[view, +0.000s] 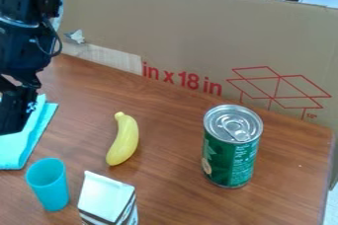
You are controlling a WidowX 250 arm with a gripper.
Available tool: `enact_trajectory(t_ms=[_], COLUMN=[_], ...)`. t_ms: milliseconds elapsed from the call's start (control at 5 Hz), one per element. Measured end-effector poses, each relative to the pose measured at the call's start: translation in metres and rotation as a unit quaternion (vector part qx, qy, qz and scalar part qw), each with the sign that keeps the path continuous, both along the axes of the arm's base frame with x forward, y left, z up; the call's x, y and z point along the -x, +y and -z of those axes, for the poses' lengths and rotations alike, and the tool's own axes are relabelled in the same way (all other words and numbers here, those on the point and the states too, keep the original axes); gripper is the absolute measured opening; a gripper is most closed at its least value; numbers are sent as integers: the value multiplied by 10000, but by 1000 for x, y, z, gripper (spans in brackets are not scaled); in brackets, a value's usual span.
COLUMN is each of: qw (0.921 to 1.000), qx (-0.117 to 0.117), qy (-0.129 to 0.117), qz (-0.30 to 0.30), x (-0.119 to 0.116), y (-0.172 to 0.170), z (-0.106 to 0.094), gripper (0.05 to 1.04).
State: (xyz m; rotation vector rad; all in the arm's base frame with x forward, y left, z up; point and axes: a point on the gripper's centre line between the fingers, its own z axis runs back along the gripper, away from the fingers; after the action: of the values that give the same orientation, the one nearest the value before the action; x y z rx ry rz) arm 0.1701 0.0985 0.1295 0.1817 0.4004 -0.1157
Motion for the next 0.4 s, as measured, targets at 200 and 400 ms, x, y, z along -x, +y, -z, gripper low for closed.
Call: enact_trajectory(t_ms=[200, 400], qw=[10000, 9966], qx=[54, 244], qy=[47, -774], qz=[7, -149], x=[1, 1], y=[-1, 17], z=[4, 1], gripper=[1001, 1001])
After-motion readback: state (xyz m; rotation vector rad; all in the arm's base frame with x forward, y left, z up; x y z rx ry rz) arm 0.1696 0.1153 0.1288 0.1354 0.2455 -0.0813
